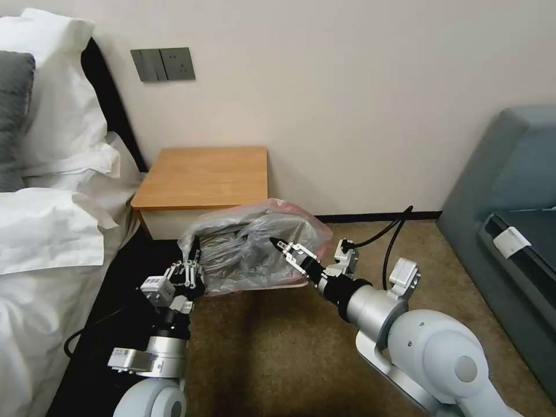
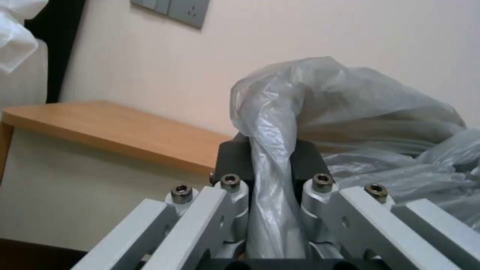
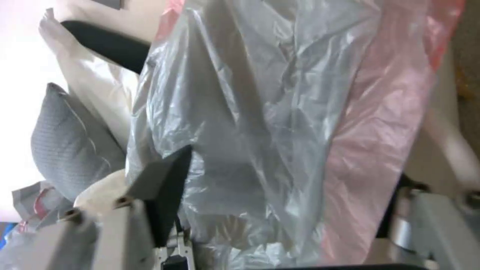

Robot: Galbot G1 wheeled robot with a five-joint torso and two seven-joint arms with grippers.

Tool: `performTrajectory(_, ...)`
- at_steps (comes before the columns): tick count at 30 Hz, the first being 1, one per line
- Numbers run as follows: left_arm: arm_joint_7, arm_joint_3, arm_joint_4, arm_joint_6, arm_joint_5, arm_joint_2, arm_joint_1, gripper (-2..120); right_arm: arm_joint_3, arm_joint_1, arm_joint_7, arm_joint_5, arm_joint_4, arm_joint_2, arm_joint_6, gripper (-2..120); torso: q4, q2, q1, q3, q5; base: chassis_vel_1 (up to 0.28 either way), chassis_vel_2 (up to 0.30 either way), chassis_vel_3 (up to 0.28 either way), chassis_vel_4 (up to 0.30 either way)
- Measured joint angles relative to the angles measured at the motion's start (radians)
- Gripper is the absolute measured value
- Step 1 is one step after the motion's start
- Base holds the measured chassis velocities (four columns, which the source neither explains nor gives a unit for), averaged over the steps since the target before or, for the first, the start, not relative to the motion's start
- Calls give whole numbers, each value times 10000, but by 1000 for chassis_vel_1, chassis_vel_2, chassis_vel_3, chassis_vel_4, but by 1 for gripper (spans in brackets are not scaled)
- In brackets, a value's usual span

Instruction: Pick up the garbage bag from the table and place it over the trash can.

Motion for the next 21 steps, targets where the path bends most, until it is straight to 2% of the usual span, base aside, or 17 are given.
performTrajectory(1,0,3,10,1,-1,0,-2,9,-14,2,-2,0,1,0,5,62,0,0,0,0,0,0,0,0,0)
performTrajectory(2,0,3,10,1,-1,0,-2,9,-14,2,-2,0,1,0,5,62,0,0,0,0,0,0,0,0,0)
performTrajectory(5,0,6,67,4,0,1,-7,9,-73,18,-5,-17,28,1,29,46,0,0,0,0,0,0,0,0,0)
performTrajectory(6,0,6,67,4,0,1,-7,9,-73,18,-5,-17,28,1,29,46,0,0,0,0,0,0,0,0,0)
performTrajectory(8,0,10,86,8,5,0,-12,9,-87,26,-20,-36,54,0,31,35,0,0,0,0,0,0,0,0,0)
performTrajectory(10,1,11,93,9,6,-3,-19,9,-87,25,-21,-42,57,-2,31,32,0,0,0,0,0,0,0,0,0)
performTrajectory(13,0,20,120,20,7,-13,-37,9,-79,-4,-21,-56,87,-37,36,18,0,0,0,0,0,0,0,0,0)
performTrajectory(14,0,20,120,20,7,-13,-37,9,-79,-4,-21,-56,87,-37,36,18,0,0,0,0,0,0,0,0,0)
performTrajectory(17,1,22,154,25,16,-24,-47,9,-62,-55,-8,-61,143,-75,42,4,0,0,0,0,0,0,0,0,0)
performTrajectory(19,1,20,155,25,17,-29,-44,9,-49,-75,7,-64,146,-85,48,0,0,0,0,0,0,0,0,0,0)
performTrajectory(21,0,20,156,25,18,-32,-37,9,-44,-86,22,-67,148,-87,57,0,0,0,-1,0,0,0,0,0,0)
